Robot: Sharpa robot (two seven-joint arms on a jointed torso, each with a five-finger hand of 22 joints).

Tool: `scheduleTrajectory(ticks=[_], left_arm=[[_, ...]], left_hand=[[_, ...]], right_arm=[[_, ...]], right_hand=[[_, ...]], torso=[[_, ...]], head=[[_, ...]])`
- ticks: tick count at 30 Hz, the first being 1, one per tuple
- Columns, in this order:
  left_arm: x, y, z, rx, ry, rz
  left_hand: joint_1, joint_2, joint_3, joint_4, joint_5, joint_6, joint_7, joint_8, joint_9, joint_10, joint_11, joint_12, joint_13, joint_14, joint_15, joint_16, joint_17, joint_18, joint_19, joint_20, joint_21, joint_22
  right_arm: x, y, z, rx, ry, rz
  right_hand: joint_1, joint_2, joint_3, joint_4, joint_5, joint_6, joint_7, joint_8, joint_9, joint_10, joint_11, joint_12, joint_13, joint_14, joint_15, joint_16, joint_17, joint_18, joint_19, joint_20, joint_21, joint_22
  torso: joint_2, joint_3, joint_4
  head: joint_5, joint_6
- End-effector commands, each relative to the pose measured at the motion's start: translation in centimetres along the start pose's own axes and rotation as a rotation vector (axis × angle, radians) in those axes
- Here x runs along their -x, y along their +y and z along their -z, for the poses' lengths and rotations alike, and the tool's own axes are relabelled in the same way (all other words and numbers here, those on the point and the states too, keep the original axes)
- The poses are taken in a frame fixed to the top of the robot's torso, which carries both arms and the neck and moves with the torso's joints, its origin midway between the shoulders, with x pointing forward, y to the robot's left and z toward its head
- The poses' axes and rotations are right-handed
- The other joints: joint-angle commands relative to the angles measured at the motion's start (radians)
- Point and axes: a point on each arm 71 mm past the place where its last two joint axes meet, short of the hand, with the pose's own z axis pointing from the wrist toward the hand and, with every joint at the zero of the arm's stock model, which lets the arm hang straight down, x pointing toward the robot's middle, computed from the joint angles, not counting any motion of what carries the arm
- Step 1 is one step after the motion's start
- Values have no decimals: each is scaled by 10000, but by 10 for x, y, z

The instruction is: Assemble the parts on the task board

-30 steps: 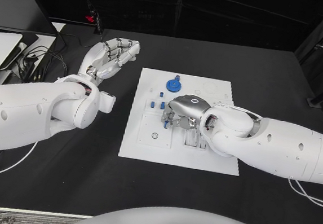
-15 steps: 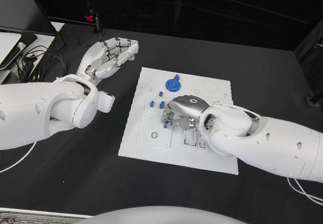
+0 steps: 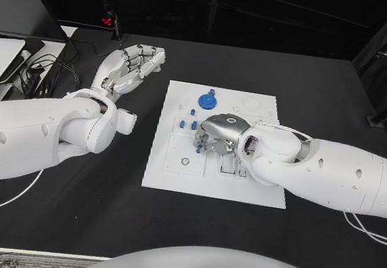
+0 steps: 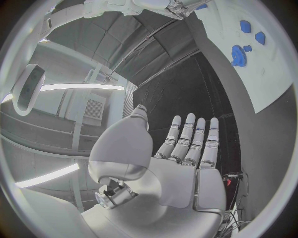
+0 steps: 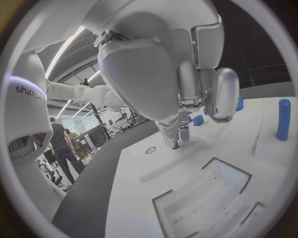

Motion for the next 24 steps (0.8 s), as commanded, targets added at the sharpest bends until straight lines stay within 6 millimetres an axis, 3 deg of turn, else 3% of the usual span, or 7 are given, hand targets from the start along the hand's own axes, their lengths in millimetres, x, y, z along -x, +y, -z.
scheduleTrajectory(ticks=[1, 4, 8, 18, 24], left_arm=[[0, -8, 0, -1071, 41, 57], [0, -8, 0, -1064, 34, 50], [0, -8, 0, -1058, 32, 50], [0, -8, 0, -1044, 36, 54], [1, -7, 0, -1043, 40, 57]], left_hand=[[-3, 135, -67, -12, 61, -47, 1304, 53, -9, -51, -15, 34, -17, -81, 10, 35, -8, -156, 16, -12, 66, -12], [-3, 135, -67, -12, 61, -47, 1304, 53, -9, -51, -15, 34, -17, -81, 10, 35, -8, -156, 16, -12, 66, -12], [-3, 135, -67, -12, 61, -47, 1304, 53, -9, -51, -15, 34, -17, -81, 10, 35, -8, -156, 16, -12, 66, -12], [7, 151, -72, -13, 67, -51, 1304, 61, -12, -56, -14, 43, -17, -84, 14, 46, -21, -154, 12, -13, 66, -19], [13, 159, -75, -14, 70, -53, 1304, 66, -13, -58, -13, 48, -18, -85, 16, 52, -28, -153, 10, -13, 66, -22]], right_arm=[[-2, 1, 0, -58, 244, 137], [-1, 3, 1, 34, 202, 127], [0, 6, 2, 149, 49, 93], [6, 6, 4, 397, -832, -100], [17, 0, 16, 562, -2113, -754]], right_hand=[[-96, -210, -101, 44, 54, -196, 2, -143, -57, -156, 32, -52, -5, 1061, 91, 62, 2636, 89, -29, 69, -79, 886], [-444, -541, -323, 66, 31, -573, 83, -385, -76, -335, 104, -40, 2, 1059, 148, 59, 2627, 111, -84, 117, -172, 817], [-861, -757, -502, 43, 40, -905, 191, -594, -57, -623, 192, -36, 10, 1011, 214, -4, 2447, 139, -150, 179, -286, 733], [-1177, -779, -487, 14, 42, -906, 351, -616, -12, -839, 299, 1, 27, 992, 296, -31, 2375, 148, -158, 262, -325, 707], [-1328, -755, -433, 14, 45, -942, 439, -648, -15, -927, 358, 13, 30, 983, 342, -46, 2334, 144, -129, 308, -305, 721]], torso=[[2, 2, -4], [3, 2, -7], [8, 8, -6], [9, -3, -5], [1, -5, -14]], head=[[-3, 4], [10, 10], [18, -1], [-18, -1], [-46, 23]])
